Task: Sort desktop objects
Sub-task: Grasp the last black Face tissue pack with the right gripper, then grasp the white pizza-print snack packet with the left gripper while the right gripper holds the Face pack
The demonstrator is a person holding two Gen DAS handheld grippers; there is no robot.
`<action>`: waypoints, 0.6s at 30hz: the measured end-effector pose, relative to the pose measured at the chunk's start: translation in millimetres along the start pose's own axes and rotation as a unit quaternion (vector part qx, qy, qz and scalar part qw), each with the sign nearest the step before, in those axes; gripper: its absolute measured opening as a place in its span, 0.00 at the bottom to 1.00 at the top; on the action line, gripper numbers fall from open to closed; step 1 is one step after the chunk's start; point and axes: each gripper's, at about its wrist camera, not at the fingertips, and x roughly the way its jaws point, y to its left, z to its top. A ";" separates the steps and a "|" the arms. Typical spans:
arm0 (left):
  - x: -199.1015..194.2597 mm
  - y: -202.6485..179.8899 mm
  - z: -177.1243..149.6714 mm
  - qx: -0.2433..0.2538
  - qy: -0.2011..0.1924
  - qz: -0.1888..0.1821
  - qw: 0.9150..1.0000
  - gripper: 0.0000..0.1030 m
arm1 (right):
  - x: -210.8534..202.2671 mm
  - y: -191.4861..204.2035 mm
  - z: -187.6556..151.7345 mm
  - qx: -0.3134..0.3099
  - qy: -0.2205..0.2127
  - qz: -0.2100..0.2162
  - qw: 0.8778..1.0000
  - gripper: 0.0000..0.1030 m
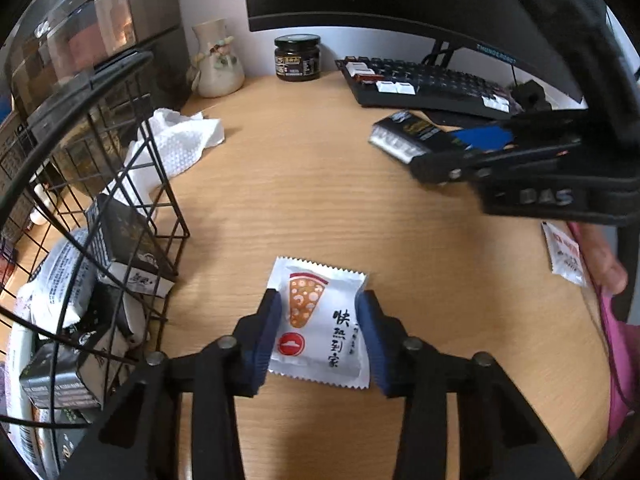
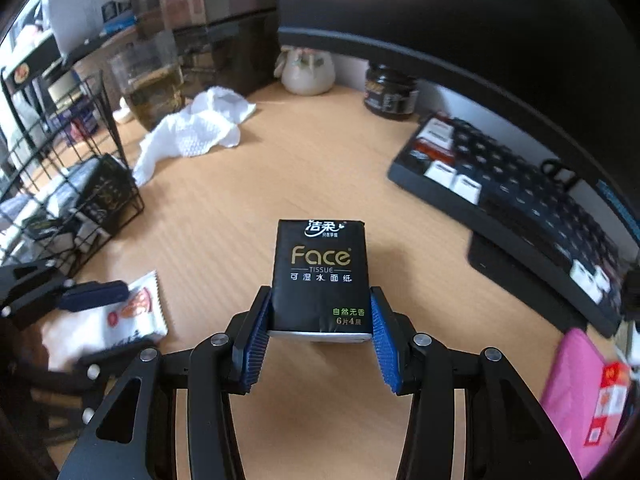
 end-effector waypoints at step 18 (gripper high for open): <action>-58.1 -8.3 6.6 0.007 -0.051 -0.011 0.999 0.01 | -69.1 24.3 0.6 -0.018 -0.065 -0.004 0.998 0.45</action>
